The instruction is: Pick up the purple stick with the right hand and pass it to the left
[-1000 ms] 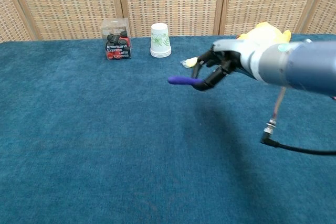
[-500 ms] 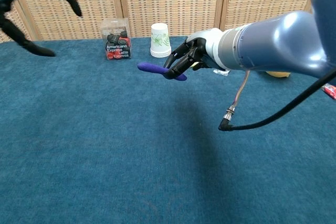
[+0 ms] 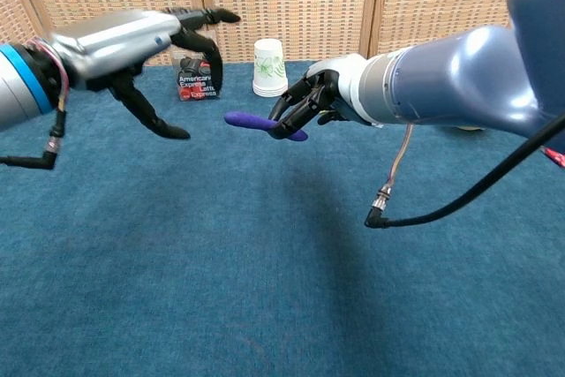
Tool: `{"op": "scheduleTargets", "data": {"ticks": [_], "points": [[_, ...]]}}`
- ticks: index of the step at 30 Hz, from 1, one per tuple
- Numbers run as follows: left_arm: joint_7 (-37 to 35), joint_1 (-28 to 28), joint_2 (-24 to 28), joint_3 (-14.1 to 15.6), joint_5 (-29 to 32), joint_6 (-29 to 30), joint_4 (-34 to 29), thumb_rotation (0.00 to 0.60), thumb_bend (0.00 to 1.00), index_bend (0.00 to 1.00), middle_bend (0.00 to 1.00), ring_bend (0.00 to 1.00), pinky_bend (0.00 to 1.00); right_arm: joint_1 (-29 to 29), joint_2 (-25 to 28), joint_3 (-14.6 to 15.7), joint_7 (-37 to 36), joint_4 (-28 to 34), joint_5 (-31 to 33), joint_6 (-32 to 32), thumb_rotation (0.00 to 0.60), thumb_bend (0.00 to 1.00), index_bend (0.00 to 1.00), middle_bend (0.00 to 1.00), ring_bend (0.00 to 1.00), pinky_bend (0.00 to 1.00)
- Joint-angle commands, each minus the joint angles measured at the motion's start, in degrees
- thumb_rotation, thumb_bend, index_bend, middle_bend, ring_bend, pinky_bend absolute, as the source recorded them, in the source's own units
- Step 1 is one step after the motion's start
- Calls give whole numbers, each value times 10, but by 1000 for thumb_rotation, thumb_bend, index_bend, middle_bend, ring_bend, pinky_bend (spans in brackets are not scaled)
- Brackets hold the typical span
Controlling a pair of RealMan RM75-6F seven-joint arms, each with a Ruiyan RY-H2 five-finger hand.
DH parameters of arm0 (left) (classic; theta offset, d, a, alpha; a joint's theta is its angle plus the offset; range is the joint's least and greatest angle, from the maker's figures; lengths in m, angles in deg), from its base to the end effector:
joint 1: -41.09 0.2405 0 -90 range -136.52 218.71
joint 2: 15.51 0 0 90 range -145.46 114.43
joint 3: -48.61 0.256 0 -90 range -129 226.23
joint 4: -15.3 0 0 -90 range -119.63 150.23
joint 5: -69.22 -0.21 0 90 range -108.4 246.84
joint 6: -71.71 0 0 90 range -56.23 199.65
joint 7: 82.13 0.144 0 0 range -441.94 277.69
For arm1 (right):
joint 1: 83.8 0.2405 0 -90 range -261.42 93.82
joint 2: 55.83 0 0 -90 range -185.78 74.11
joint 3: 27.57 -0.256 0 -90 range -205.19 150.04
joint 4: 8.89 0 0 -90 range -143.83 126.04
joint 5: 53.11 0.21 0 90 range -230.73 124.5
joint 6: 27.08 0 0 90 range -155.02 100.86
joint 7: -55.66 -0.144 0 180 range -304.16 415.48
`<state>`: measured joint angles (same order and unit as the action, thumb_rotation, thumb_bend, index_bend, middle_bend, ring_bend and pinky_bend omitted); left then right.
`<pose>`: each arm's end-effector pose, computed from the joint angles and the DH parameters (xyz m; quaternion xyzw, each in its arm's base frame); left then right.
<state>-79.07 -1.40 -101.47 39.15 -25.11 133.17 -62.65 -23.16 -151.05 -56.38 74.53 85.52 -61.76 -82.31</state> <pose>-0.1227 0.3424 0.0124 -0.7862 -0.2133 -0.4701 0.3397 -0.0199 -0.3623 -0.0448 0.5217 -0.7130 0.3806 0.2732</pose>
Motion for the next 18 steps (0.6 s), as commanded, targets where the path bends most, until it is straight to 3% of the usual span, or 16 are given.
{"op": "scheduleTargets", "data": {"ticks": [1,18], "points": [[14,-7,-18,7,2,-2,8,600,108,435,0,0,0,0,4,1,-1,2,0,2,600,544,618,115,0,0],[64,-40,-96,-4,8,20,61,600,247,484,0,0,0,-10,22,16,-31,-1,-13,34,600,551,622,116,0,0]]}}
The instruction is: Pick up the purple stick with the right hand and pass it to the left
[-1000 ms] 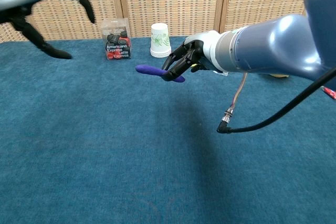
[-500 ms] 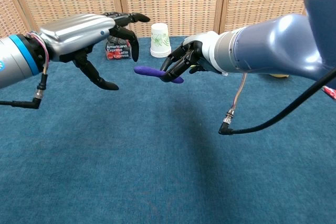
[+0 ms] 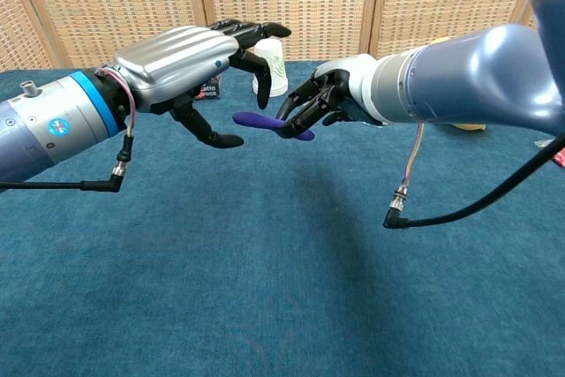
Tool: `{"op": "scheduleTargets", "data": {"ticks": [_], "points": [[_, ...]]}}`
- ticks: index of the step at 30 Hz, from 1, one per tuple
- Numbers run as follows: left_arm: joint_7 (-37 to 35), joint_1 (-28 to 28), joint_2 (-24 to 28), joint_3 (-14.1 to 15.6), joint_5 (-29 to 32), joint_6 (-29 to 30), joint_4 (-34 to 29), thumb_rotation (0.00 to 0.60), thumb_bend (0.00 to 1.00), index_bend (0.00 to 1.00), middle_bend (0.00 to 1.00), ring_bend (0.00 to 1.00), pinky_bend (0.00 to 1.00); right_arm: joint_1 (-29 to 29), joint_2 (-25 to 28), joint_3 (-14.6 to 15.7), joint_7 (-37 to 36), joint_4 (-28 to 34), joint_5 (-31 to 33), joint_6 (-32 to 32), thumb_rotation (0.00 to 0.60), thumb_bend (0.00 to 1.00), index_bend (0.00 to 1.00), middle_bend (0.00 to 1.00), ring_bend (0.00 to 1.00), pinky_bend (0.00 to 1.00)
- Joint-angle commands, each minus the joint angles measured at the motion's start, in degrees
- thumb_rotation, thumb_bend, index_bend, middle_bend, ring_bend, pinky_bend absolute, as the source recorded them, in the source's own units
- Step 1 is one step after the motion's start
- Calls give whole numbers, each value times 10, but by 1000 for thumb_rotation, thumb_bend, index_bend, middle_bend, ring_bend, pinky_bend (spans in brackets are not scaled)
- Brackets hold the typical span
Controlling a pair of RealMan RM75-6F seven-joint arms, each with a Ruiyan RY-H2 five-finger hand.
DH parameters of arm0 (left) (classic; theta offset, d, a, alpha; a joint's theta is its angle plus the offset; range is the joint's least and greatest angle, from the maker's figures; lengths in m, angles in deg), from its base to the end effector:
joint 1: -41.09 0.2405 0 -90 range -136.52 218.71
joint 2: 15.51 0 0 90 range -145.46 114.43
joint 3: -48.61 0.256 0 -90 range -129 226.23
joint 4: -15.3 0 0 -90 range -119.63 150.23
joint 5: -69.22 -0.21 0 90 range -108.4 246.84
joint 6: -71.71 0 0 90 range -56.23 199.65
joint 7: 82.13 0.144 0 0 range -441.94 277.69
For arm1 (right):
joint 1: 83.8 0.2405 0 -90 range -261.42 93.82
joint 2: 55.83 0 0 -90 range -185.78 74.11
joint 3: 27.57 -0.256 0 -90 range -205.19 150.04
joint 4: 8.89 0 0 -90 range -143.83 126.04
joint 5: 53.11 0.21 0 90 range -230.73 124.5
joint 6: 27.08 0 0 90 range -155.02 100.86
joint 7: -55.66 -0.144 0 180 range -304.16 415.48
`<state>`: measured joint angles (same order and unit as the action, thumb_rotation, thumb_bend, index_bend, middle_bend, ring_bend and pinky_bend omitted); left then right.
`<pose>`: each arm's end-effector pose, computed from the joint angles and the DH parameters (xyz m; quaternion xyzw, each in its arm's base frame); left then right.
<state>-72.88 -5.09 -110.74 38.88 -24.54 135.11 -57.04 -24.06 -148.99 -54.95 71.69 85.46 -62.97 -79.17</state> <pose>-0.0898 0.3409 -0.0273 -0.7860 -0.1698 -0.4879 0.3395 -0.0298 -0.3646 -0.0410 0.5216 -0.7174 0.3796 0.2629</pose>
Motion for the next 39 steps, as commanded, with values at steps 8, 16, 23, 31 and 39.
{"op": "scheduleTargets", "data": {"ticks": [8,16,23,31,39], "points": [[2,-12,-10,-1,15,-3,12,600,247,488,0,0,0,-2,9,9,-13,2,-8,8,600,554,622,118,0,0],[-2,-15,-15,0,28,-4,11,600,248,500,0,0,0,-3,8,18,-25,-3,-14,15,600,554,622,118,0,0],[-4,-18,-17,0,35,-4,9,600,254,509,0,0,0,-2,10,22,-31,-1,-18,16,600,555,622,118,0,0],[-4,-23,-17,0,42,-4,1,600,279,517,0,0,0,0,12,26,-38,4,-19,13,600,555,622,118,0,0],[-4,-25,-17,2,49,-6,-5,600,279,517,0,0,0,3,12,31,-41,6,-21,12,600,557,622,118,0,0]]}}
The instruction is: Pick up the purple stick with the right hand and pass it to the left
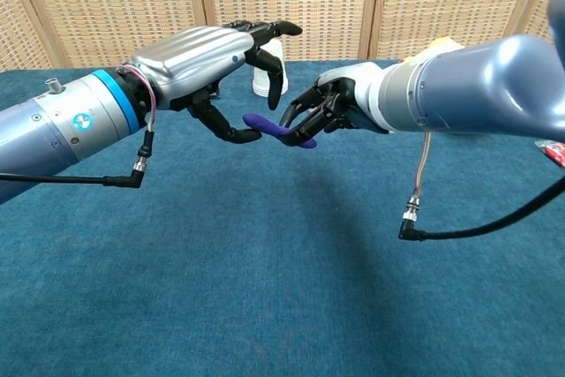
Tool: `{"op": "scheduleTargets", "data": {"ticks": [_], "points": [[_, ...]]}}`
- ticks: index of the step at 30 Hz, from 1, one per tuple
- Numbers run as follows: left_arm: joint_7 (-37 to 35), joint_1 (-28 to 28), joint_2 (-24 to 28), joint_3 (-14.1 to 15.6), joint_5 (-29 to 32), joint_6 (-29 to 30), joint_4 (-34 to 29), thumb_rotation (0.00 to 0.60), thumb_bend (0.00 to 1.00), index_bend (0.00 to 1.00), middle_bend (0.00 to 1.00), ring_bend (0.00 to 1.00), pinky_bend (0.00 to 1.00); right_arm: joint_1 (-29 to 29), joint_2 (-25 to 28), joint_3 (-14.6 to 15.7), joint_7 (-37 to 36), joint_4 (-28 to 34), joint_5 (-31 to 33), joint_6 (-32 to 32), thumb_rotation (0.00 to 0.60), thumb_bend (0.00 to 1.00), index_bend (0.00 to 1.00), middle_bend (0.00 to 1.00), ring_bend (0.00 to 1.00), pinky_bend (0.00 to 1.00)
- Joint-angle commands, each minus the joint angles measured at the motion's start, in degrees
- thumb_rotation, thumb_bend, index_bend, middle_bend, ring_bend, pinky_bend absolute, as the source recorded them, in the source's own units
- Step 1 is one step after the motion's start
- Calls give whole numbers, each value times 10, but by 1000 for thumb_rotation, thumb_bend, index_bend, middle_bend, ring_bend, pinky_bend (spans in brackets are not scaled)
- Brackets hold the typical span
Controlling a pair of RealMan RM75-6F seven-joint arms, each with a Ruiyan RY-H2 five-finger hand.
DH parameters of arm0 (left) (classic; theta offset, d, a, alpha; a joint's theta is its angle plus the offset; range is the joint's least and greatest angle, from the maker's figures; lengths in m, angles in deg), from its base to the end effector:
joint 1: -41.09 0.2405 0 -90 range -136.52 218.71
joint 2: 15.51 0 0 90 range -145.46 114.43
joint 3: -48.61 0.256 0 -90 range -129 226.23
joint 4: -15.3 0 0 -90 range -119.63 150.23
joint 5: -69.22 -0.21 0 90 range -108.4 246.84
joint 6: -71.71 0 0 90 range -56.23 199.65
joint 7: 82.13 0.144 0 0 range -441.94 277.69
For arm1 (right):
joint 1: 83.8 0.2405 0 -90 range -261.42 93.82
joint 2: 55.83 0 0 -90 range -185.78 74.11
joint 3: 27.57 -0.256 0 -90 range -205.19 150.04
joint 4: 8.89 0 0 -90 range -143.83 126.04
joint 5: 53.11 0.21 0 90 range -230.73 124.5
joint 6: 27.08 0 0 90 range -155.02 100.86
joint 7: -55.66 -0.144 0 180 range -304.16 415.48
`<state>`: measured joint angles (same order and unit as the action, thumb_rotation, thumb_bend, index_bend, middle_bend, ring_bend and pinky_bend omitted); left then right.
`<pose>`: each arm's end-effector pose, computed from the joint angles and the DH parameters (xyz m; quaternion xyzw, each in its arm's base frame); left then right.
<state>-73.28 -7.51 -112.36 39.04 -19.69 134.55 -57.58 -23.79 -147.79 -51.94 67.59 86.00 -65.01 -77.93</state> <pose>-0.0766 0.3440 -0.0361 -0.7781 -0.2030 -0.4941 0.3305 -0.0362 -0.3598 -0.0430 0.5265 -0.7195 0.3762 0.2524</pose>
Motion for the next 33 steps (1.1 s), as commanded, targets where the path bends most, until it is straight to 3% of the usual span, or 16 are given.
{"op": "scheduleTargets", "data": {"ticks": [1,33], "points": [[-1,-1,-1,1,2,-1,0,600,279,517,0,0,0,1,0,1,-1,0,-1,0,600,557,622,118,0,0],[10,-8,0,2,22,-9,-15,600,402,584,0,0,0,0,5,13,-18,3,-10,7,600,558,623,121,0,0]]}}
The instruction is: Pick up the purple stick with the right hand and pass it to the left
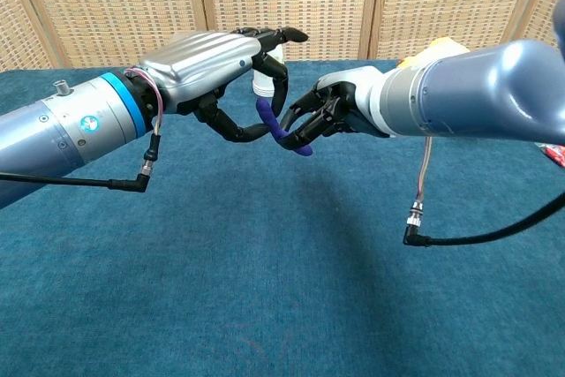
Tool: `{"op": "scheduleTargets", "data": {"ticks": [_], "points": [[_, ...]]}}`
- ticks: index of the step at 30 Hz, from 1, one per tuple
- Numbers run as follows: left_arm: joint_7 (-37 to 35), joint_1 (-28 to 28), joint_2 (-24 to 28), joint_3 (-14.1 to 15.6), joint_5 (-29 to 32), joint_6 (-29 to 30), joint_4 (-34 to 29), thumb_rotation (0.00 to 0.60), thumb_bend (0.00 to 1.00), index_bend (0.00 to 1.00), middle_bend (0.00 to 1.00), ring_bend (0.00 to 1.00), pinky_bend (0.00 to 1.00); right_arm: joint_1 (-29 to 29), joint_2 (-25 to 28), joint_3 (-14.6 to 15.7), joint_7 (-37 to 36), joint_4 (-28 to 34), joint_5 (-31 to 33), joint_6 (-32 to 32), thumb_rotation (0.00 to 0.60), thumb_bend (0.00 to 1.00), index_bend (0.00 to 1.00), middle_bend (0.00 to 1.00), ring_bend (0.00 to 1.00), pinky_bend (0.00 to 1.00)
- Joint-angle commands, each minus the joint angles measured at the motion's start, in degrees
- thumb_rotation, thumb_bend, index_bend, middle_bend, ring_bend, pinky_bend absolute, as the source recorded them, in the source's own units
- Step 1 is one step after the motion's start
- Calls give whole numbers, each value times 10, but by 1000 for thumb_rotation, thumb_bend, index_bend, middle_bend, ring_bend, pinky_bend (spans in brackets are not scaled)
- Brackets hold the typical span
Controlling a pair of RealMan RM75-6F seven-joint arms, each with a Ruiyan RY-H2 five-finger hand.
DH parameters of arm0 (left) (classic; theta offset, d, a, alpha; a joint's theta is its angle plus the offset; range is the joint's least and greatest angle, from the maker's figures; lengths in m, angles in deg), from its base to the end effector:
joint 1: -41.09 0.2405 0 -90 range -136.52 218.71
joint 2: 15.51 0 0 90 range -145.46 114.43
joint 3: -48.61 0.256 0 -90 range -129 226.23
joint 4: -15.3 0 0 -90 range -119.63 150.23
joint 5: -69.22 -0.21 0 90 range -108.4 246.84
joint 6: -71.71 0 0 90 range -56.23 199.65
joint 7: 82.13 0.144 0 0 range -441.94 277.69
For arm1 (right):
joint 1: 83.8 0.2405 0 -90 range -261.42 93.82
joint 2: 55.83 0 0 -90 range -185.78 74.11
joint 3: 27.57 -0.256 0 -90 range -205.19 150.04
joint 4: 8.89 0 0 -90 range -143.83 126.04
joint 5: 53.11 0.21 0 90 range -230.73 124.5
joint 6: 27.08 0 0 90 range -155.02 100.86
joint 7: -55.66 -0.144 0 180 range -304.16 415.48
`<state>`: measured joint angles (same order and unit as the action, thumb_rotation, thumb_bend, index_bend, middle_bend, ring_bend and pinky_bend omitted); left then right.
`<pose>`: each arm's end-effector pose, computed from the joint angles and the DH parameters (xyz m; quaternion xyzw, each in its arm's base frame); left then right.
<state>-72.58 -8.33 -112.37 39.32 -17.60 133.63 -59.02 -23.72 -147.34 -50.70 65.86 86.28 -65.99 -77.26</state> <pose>-0.0718 0.3422 -0.0397 -0.7803 -0.2155 -0.4895 0.3240 -0.0385 -0.3571 -0.0443 0.5293 -0.7208 0.3740 0.2460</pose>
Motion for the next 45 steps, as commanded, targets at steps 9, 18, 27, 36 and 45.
{"op": "scheduleTargets", "data": {"ticks": [9,18,27,36,45], "points": [[25,2,-1,-9,17,3,-9,600,417,778,0,0,0,-4,6,3,-6,3,-5,0,600,558,638,135,0,0],[43,3,10,-14,25,4,-27,600,419,805,0,0,0,-13,10,9,-16,1,-14,5,600,563,668,161,0,0],[68,7,35,-23,28,19,-64,600,416,814,0,0,0,-31,20,17,-31,5,-28,9,600,563,707,191,0,0],[69,19,72,-40,34,43,-107,600,416,814,0,0,0,-53,31,31,-45,14,-40,7,600,563,708,193,0,0],[53,46,145,-70,50,80,-163,600,416,813,0,0,0,-81,47,41,-63,23,-58,3,600,562,709,194,0,0]]}}
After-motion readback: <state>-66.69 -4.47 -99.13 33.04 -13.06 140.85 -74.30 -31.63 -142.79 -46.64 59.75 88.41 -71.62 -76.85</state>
